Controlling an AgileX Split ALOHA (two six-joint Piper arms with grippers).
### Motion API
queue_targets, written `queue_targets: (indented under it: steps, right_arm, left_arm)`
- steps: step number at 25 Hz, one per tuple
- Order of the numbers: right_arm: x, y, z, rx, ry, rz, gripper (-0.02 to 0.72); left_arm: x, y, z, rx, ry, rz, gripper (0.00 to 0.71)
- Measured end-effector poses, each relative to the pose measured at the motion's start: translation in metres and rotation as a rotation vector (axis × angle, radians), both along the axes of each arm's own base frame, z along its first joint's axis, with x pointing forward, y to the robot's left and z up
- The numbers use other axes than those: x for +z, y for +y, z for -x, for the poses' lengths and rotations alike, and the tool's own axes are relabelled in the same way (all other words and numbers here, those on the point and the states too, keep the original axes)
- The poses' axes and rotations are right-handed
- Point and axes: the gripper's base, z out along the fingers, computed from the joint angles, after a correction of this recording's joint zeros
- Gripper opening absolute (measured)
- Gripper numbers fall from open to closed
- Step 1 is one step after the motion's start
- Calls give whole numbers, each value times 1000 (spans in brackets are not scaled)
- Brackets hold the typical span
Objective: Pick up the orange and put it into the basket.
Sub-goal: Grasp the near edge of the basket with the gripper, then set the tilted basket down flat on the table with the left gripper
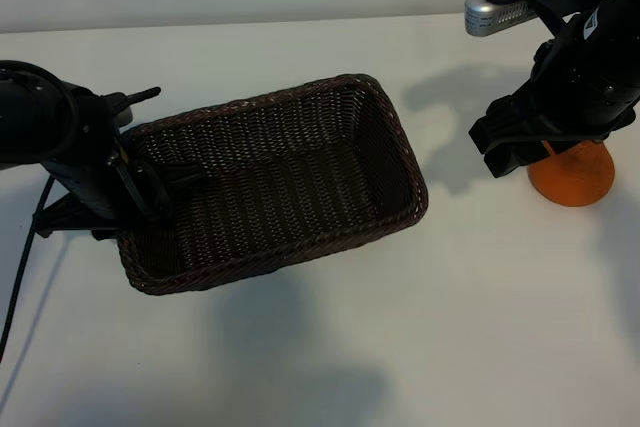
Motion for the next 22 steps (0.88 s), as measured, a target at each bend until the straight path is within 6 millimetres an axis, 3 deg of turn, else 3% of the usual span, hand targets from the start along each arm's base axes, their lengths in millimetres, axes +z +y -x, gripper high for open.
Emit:
queue_targets:
  steps: [15, 22]
  right_arm:
    - [0, 0, 0, -1, 0, 0, 595]
    - [0, 0, 0, -1, 0, 0, 595]
  left_arm:
    - [4, 3, -1, -86, 1, 79, 337]
    - [38, 21, 0, -121, -85, 208, 337]
